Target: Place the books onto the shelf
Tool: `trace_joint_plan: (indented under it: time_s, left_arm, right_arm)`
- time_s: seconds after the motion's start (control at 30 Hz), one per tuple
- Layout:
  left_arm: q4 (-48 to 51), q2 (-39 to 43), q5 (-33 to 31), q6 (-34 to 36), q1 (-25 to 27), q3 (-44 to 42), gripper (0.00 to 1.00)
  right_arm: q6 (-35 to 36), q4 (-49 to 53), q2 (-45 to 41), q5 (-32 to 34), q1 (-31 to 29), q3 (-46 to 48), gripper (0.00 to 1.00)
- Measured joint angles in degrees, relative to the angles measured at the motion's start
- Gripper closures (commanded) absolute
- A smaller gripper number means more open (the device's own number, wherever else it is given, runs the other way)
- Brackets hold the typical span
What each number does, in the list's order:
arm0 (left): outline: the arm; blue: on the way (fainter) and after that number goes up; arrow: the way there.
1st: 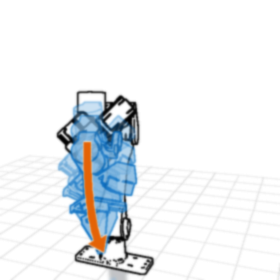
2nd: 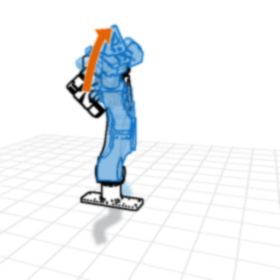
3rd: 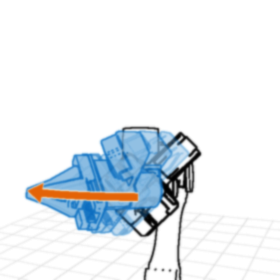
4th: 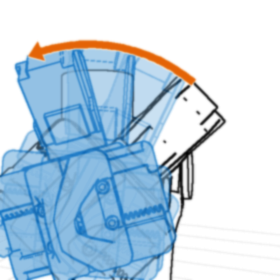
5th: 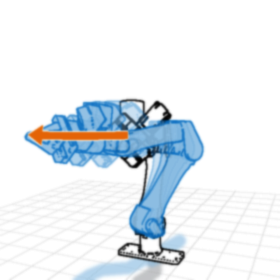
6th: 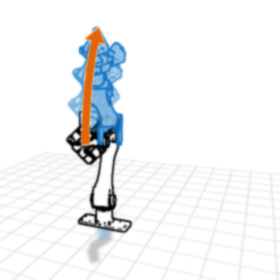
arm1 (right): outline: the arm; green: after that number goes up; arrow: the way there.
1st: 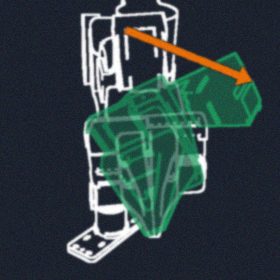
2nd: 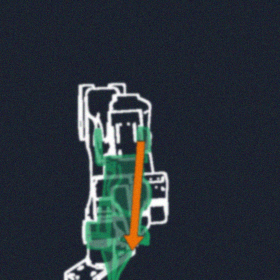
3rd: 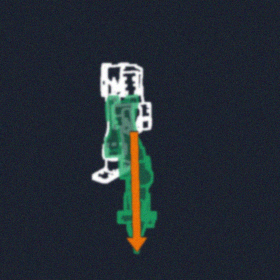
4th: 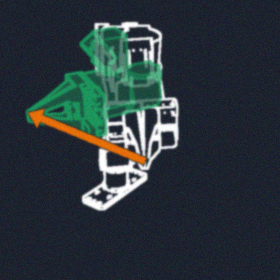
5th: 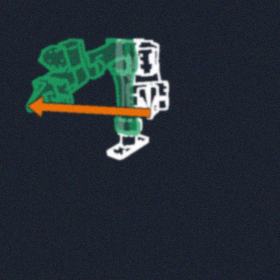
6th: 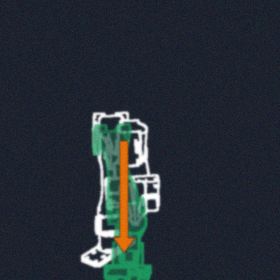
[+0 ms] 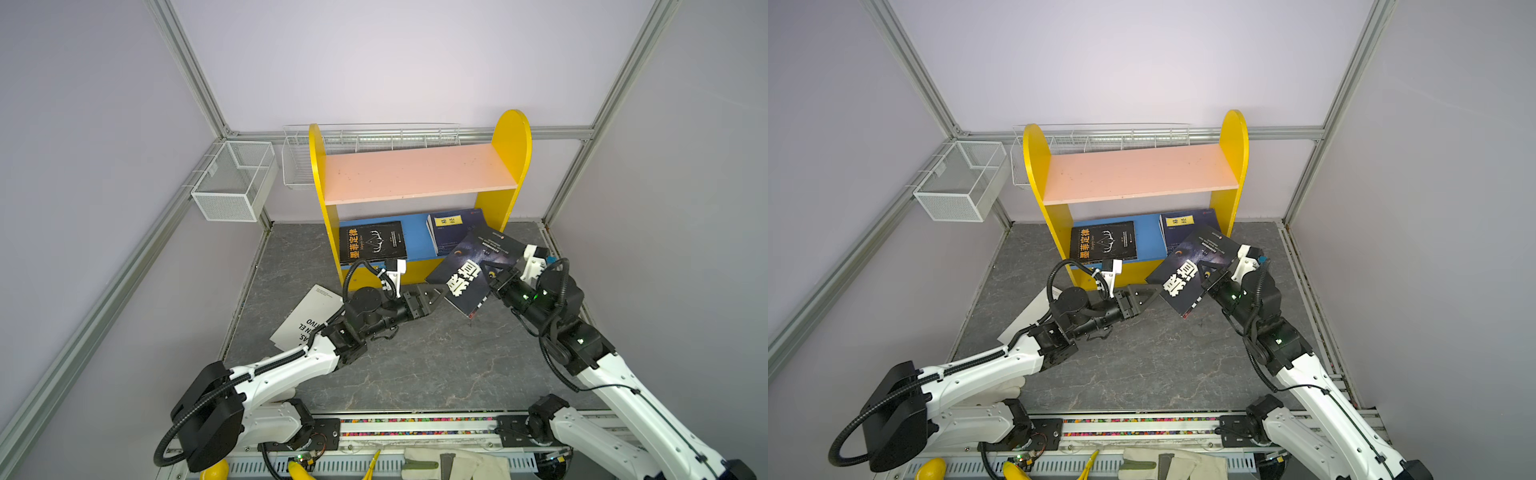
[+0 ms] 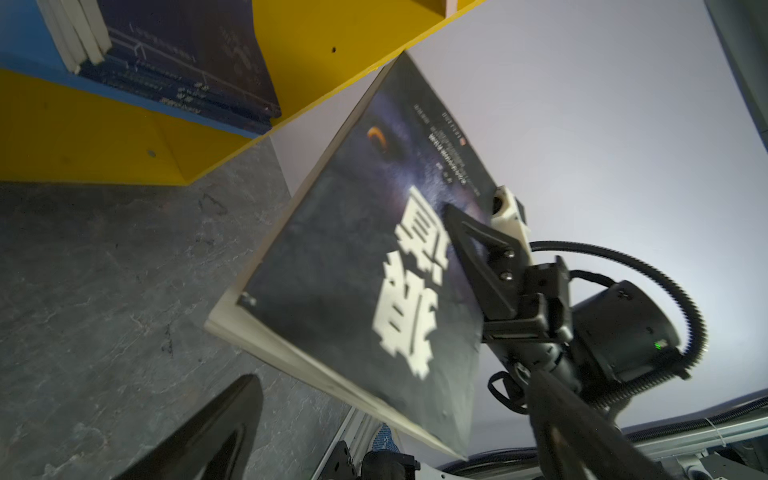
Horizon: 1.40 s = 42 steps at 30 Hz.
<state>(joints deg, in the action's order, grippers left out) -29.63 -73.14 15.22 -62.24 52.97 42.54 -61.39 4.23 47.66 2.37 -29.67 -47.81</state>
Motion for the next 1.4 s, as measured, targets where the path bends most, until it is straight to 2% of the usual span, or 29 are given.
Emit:
trace_joint_plan:
  time_s: [0.37,0.77,1.13,1.23,1.4]
  left_arm:
    - [3.9,-3.8,0.7,-4.2,0.1,3.7,0.02]
    - [-3.0,-11.6,3.1,-9.6,0.1,4.8,0.04]
    - [-28.3,-20.6,3.7,-19.0,-0.1,4.7,0.37]
    - [-32.6,-20.9,2.1,-20.3,-0.2,3.1,0.45]
    - [-33.6,-19.8,0.1,-20.2,-0.7,1.2,0.7]
  right_arm:
    - [2.3,-0.2,2.1,4.1,-2.2,-0.7,0.92]
    - [4.7,-0.7,3.5,5.8,-2.2,-3.0,0.91]
    - [1.7,-6.3,2.0,7.2,-2.3,0.5,0.91]
    - [-0.2,-8.1,1.3,8.2,-2.3,2.6,0.91]
    - [-3.2,-10.5,0.8,10.2,-3.2,6.3,0.87]
